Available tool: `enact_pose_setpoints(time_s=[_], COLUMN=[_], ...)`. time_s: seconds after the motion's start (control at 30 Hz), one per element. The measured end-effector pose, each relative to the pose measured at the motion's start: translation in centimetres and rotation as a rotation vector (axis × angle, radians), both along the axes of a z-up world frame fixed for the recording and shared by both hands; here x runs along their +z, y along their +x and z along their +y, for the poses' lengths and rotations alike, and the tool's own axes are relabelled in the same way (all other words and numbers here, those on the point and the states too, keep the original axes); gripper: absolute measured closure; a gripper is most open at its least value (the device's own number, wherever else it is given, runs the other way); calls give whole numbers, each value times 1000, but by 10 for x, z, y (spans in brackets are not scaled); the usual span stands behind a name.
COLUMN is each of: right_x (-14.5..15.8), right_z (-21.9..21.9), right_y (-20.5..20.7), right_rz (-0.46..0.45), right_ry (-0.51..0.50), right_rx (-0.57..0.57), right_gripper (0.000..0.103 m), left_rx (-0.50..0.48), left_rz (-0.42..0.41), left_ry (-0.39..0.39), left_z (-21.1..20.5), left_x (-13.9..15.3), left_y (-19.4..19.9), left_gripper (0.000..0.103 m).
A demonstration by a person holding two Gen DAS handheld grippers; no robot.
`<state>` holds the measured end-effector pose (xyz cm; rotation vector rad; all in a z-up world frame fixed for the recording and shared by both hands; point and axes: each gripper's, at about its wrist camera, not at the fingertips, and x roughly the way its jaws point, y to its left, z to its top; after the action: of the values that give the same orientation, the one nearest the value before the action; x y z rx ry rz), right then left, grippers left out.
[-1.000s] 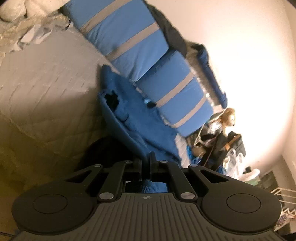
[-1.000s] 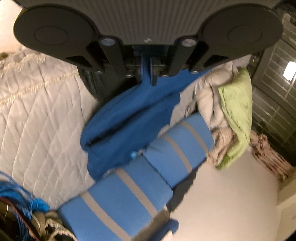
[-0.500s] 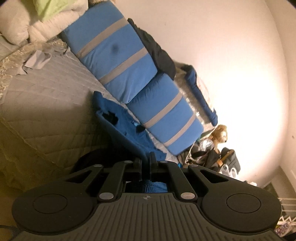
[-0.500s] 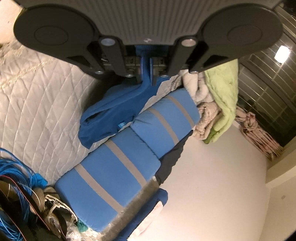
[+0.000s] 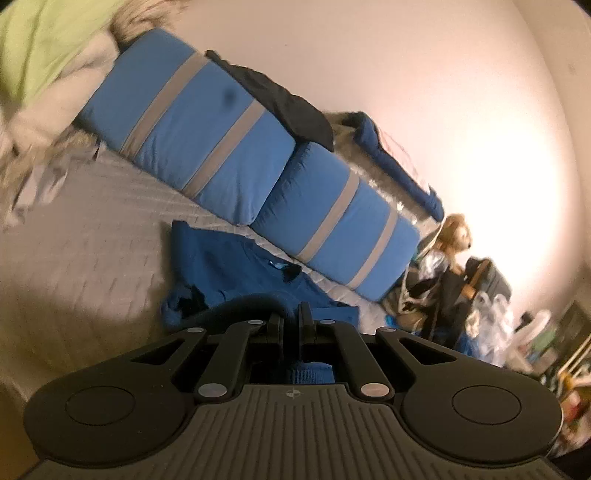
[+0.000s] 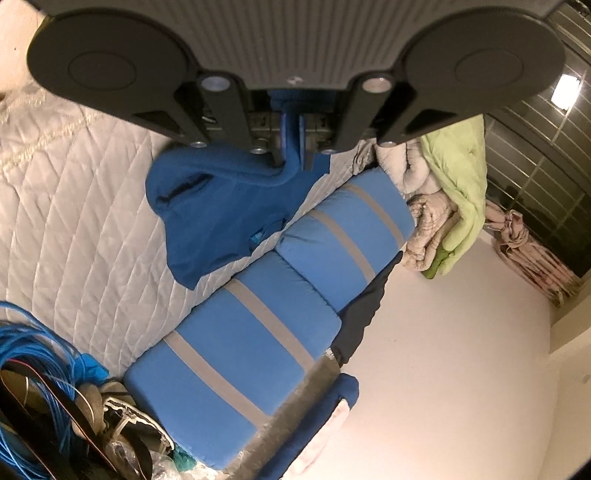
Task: Fold clothes
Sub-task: 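Grasp the dark blue sweatshirt hem with both grippers, then lift the hem with both grippers and fold it toward the collar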
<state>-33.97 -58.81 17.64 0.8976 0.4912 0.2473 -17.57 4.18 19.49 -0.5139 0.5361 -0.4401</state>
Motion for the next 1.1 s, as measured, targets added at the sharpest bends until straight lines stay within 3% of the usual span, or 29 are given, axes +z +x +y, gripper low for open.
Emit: enact_pose_setpoints(time_s=[0.2,0.77,0.93,1.1], right_x=[3,29,23,0], right_z=[-3,-11,-14,-20], right_y=[33,141,179,220], right_rz=[-1,-66,-60,-6], right_ry=[-33,-191,-232,-225], right_rx=[-8,-7,-25,-57], right_gripper=[96,96,96,96], left_rx=[-5,41,73,82], left_rz=[-15,-43,0,68], left_ry=[39,30,-15,2], left_z=[-1,4,0,-7], left_x=[6,25,3,-27], left_y=[28,136,178,216], left_gripper=[96,96,96,96])
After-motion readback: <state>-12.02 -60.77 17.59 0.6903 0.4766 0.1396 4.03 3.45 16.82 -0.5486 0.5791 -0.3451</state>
